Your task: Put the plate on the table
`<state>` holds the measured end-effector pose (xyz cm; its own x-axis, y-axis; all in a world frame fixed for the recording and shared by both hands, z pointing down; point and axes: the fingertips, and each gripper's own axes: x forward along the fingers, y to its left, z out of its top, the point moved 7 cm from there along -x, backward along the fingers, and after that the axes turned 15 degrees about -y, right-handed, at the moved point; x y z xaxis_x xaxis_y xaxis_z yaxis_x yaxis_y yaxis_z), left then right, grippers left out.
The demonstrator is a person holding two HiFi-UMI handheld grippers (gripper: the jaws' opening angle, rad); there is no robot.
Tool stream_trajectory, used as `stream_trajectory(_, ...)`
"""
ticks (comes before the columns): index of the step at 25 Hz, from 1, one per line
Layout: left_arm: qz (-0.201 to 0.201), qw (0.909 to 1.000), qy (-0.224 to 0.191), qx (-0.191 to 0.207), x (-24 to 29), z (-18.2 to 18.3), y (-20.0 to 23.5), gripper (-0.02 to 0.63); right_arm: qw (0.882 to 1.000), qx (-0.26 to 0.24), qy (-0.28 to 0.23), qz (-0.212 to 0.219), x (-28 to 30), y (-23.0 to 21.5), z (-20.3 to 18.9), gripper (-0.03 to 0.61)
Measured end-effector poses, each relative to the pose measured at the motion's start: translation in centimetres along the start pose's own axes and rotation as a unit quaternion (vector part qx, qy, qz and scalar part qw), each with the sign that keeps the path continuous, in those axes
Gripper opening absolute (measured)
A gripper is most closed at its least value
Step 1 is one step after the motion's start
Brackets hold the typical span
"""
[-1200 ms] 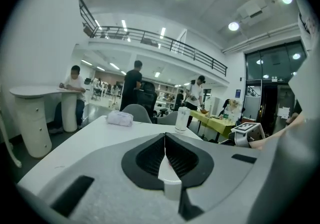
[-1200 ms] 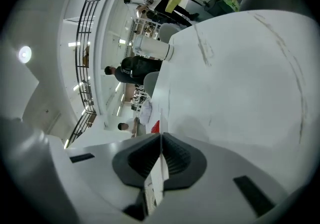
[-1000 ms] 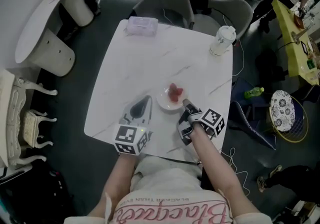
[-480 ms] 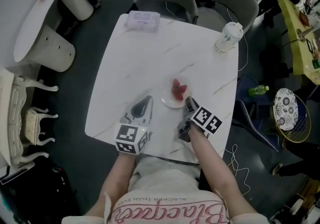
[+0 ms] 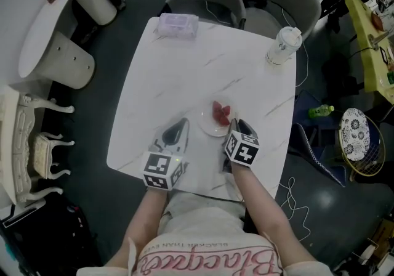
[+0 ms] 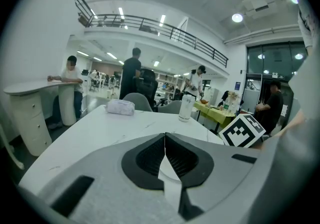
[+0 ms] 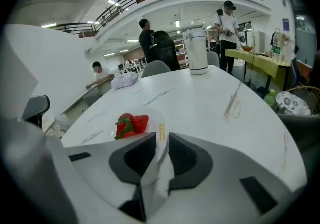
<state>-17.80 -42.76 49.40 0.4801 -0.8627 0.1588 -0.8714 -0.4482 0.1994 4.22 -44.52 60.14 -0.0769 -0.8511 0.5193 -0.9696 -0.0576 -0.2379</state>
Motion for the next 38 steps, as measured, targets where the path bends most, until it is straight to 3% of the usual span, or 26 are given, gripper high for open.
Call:
stream_trajectory(8,0.001,0.9999,-0.014,0.005,-0.7,0.6,-1.0,0.005,0.999,-0.009,-0.041,0.032,-0.6,-0.6,1.0,0.057)
stream_trajectory(14,0.005,0.9995,-0.027,0.017,-2.0,1.0,-2.6,0.005,0.994,-0.047,-0.072,0.073,-3.7,-0.7,2.9,0.025)
stream_trajectory(25,0.014,0.9972,-0.068,0.029,-5.5,2.1,-7.9,0.005,0.955,-0.121,-0.180,0.202,-13.7,-0.3,6.1,0.012)
stream_trajectory(38,-0.028,0.9889,-0.135,0.056,-9.2,4.6,-14.0,0.005,0.927,-0.129,-0.223,0.272,-23.4,0.5,7.5,0.006)
